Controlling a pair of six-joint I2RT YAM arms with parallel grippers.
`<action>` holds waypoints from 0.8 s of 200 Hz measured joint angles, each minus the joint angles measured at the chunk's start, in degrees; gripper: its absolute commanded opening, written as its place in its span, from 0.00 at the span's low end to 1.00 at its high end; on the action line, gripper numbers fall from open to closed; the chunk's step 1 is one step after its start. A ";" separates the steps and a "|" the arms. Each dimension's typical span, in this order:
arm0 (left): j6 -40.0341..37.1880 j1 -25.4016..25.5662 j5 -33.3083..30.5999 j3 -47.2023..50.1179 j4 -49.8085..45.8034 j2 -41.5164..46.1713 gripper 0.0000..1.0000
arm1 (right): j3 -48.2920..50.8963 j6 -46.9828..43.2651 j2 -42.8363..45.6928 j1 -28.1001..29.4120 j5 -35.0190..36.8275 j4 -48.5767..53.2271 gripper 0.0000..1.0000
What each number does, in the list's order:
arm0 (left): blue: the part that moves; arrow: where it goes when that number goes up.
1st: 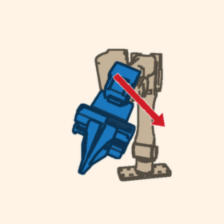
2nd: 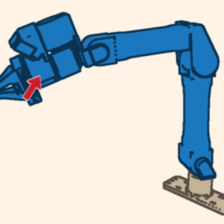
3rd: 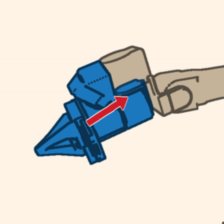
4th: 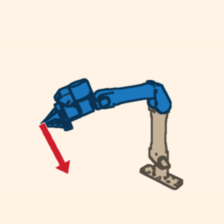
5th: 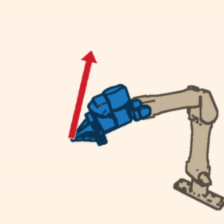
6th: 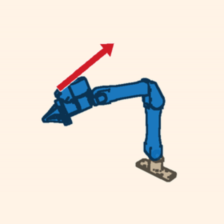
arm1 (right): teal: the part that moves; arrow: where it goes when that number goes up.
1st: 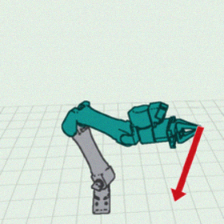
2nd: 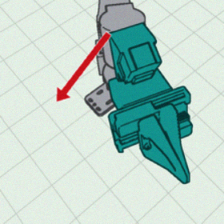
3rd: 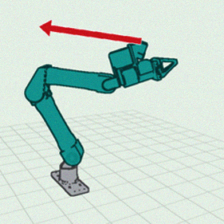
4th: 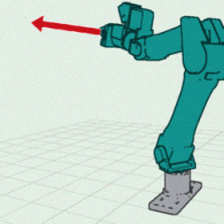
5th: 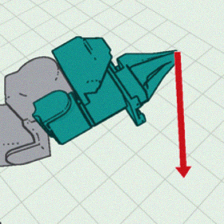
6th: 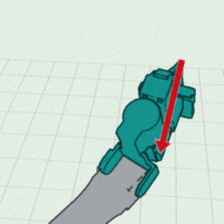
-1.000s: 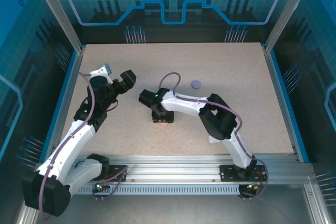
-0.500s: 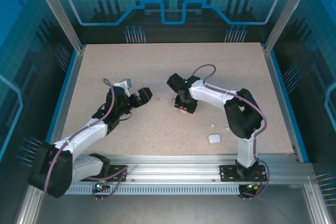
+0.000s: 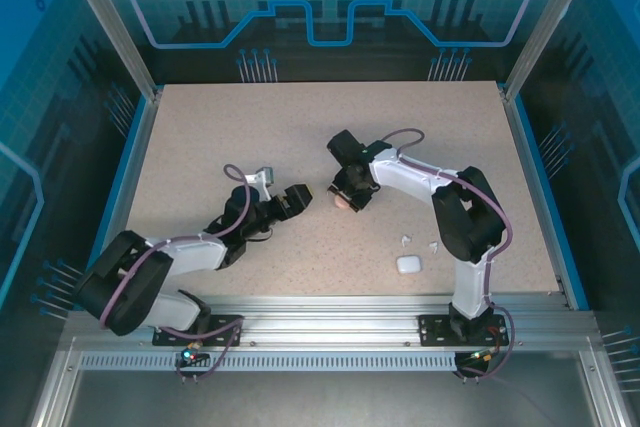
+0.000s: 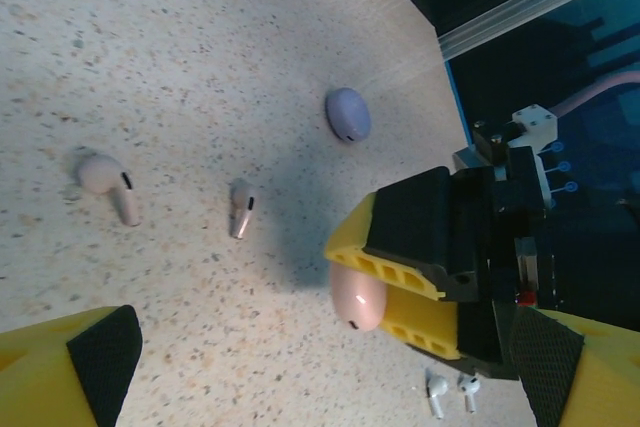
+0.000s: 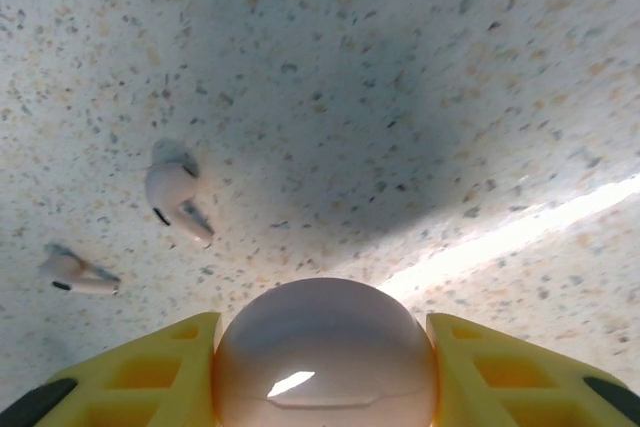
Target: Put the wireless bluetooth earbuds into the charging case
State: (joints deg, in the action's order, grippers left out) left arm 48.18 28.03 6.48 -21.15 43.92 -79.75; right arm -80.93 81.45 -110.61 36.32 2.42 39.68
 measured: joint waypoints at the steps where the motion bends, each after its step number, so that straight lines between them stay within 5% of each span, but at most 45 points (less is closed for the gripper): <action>1: 0.09 0.04 0.00 0.00 0.31 -0.24 0.99 | -0.02 0.07 0.00 0.00 -0.07 -0.11 0.39; 160: 5.95 2.14 0.02 -0.13 13.88 -12.76 0.77 | -6.78 4.44 0.00 3.21 -4.92 -3.82 0.39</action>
State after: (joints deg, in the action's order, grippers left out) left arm 54.13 30.17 6.50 -21.28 57.80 -92.51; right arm -87.70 85.89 -110.61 39.53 -2.50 35.86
